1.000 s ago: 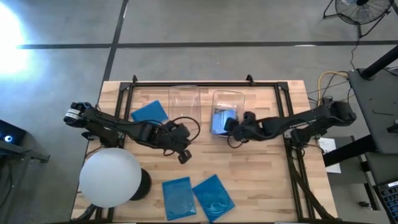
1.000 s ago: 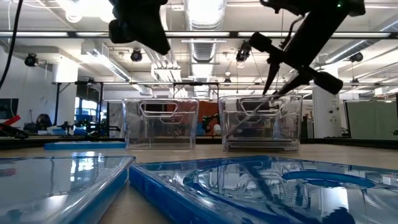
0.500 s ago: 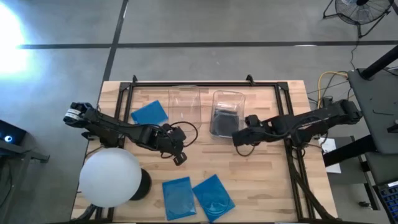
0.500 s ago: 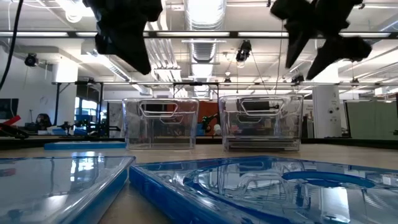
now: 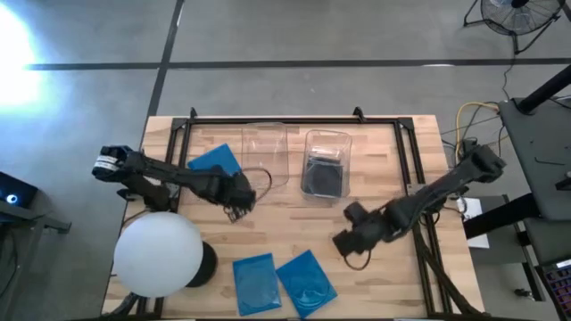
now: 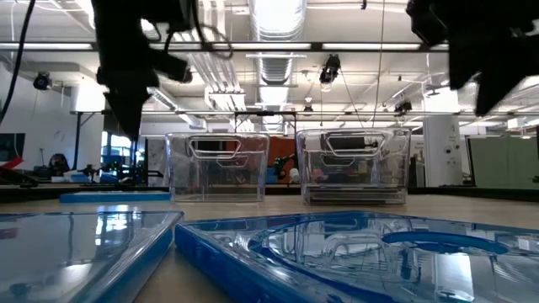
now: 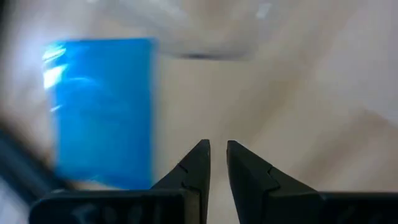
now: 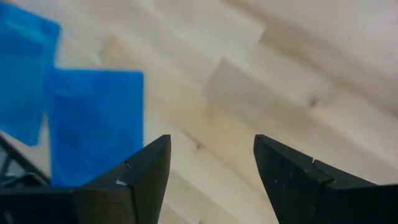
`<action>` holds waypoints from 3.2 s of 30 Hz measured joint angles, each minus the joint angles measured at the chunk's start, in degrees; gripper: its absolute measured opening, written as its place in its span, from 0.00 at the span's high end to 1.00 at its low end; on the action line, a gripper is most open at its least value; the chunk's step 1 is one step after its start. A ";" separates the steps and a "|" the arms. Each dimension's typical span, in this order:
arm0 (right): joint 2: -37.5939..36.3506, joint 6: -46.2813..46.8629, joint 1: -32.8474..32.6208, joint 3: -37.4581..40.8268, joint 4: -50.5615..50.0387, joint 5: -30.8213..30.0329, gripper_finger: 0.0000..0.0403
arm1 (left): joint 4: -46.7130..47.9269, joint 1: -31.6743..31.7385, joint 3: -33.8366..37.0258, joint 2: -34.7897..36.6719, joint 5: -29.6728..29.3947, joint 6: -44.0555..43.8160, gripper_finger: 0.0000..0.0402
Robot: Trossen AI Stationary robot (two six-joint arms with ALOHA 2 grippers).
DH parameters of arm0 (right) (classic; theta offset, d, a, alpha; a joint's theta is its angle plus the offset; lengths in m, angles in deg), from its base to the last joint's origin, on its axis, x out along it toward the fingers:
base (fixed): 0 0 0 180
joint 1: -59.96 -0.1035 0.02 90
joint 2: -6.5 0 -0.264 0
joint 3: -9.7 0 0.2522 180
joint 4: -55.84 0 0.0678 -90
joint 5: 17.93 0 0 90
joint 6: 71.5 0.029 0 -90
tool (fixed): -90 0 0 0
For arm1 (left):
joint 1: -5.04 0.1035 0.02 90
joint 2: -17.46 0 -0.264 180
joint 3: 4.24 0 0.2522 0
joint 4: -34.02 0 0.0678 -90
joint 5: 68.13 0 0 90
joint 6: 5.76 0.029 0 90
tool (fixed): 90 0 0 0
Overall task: Pick & place jewel cases by type
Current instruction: Put the blue CD case into the left transparent bin
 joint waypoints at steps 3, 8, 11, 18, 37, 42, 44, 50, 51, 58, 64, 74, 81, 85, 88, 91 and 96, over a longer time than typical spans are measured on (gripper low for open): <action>4.12 2.90 -2.17 -0.18 2.86 0.84 0.44 | 2.64 5.32 1.97 0.83 -1.84 -0.62 0.91; 9.36 3.21 -4.15 -2.74 5.65 1.02 0.44 | 0.00 13.25 6.85 1.93 -1.27 9.68 0.91; 11.48 3.23 -4.54 -4.63 5.47 0.84 0.44 | -3.25 16.69 10.61 1.93 -1.40 12.17 0.91; 13.17 4.71 -4.53 -6.32 5.28 -0.94 0.44 | -18.19 20.44 20.34 1.95 -6.06 10.47 0.91; 11.98 4.61 -4.38 -5.93 3.33 -0.16 0.44 | -28.86 12.59 27.58 3.92 21.15 -2.57 0.91; 11.40 4.24 -4.39 -5.90 2.43 0.43 0.44 | -31.92 7.66 25.23 3.91 26.10 -3.91 0.91; 11.05 4.04 -4.37 -5.90 2.07 0.42 0.44 | -37.12 5.70 25.21 3.85 27.10 -4.05 0.91; 9.72 4.47 -4.37 -5.90 2.06 -1.67 0.44 | -54.38 0.45 25.21 0.29 30.06 -9.12 0.91; 9.54 4.52 -4.37 -5.90 2.08 -2.22 0.44 | -57.16 -0.32 25.21 -0.92 30.53 -10.25 0.91; 8.11 6.53 -3.25 -5.88 2.35 -4.57 0.44 | -75.80 -3.03 23.38 -9.59 29.46 -16.41 0.91; 8.25 11.09 -0.66 -5.83 6.12 -5.66 0.44 | -79.81 -1.84 15.06 -16.94 26.95 -16.81 0.91; 10.64 13.43 3.90 -2.39 19.31 -10.29 0.44 | -56.95 -3.05 1.14 -13.86 24.45 -0.14 0.91; 12.27 13.38 4.99 -0.90 25.73 -9.99 0.44 | -30.06 -4.82 4.58 -9.63 12.71 -2.17 0.91; 14.24 13.64 5.71 -0.78 30.91 -9.93 0.44 | -30.84 -4.68 10.09 -7.72 11.61 -9.35 0.91; 17.14 15.33 6.57 -1.11 32.78 -9.88 0.44 | -36.22 -4.62 13.83 -6.56 12.95 -12.37 0.91; 20.32 16.03 7.56 -0.73 34.57 -8.63 0.41 | -45.02 -4.60 17.02 -5.75 16.04 -13.33 0.91; 24.55 16.00 9.62 -0.94 37.78 -6.73 0.36 | -55.25 -4.40 22.05 -5.10 21.21 -16.31 0.91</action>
